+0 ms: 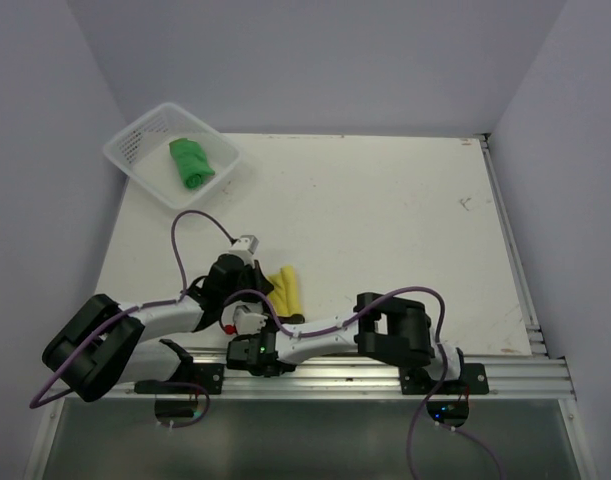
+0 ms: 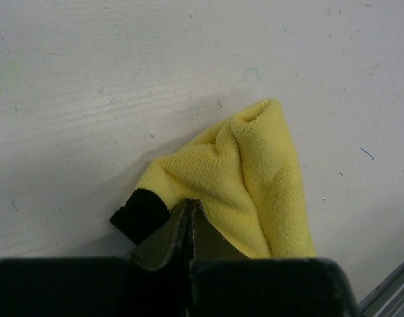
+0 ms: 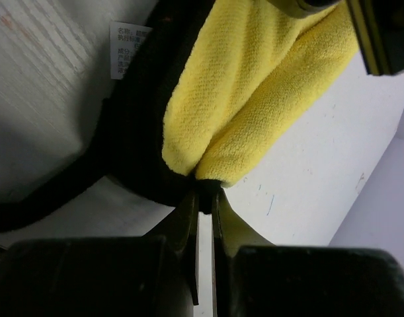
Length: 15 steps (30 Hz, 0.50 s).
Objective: Roll the towels
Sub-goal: Roll the towel
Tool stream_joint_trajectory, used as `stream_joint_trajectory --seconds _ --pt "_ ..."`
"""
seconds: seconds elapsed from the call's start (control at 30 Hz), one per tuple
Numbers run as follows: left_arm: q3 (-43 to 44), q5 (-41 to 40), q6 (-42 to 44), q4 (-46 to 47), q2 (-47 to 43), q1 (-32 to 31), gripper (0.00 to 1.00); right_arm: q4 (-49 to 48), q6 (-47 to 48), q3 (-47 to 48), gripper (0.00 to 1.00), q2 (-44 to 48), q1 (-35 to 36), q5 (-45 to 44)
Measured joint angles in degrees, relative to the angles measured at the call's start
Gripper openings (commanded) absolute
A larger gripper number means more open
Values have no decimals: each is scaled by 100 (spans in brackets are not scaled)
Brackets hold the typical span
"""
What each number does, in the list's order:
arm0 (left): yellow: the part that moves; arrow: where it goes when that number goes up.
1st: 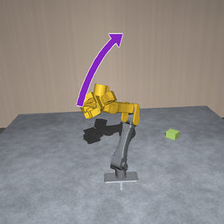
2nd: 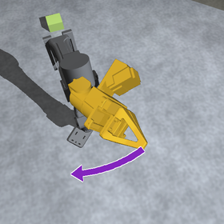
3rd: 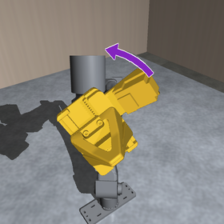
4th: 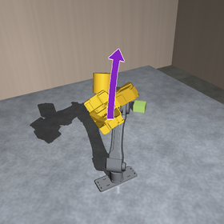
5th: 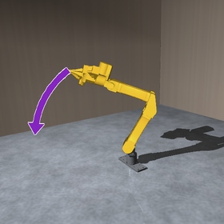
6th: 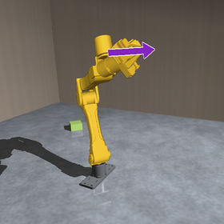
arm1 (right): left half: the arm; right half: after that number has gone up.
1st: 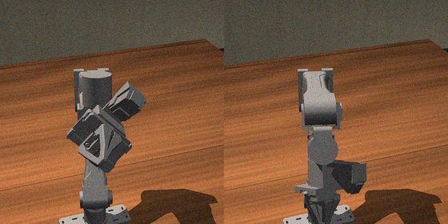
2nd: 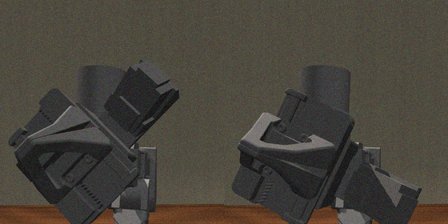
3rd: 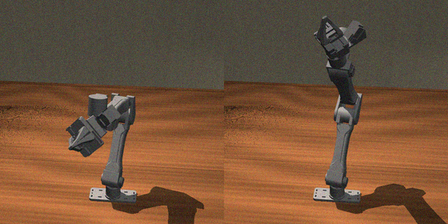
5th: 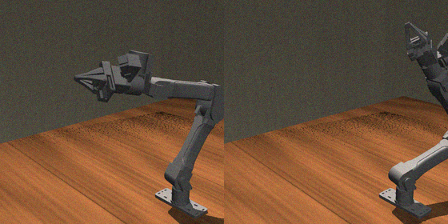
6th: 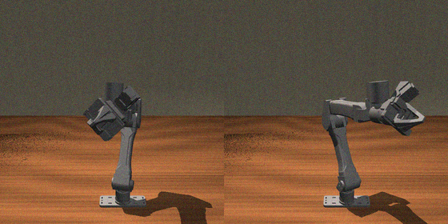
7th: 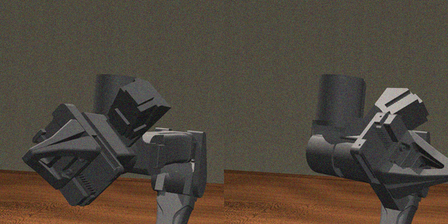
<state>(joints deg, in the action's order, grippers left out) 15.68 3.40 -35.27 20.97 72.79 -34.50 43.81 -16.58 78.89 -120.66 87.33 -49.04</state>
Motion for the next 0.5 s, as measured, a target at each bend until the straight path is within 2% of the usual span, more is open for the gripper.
stream_joint_trajectory --seconds 0.3,0.5 --pt "251 227 68 -297 0 11 14 221 459 221 0 -201 11 37" --pt "448 398 153 -570 -155 11 31 291 625 289 0 -271 11 48"
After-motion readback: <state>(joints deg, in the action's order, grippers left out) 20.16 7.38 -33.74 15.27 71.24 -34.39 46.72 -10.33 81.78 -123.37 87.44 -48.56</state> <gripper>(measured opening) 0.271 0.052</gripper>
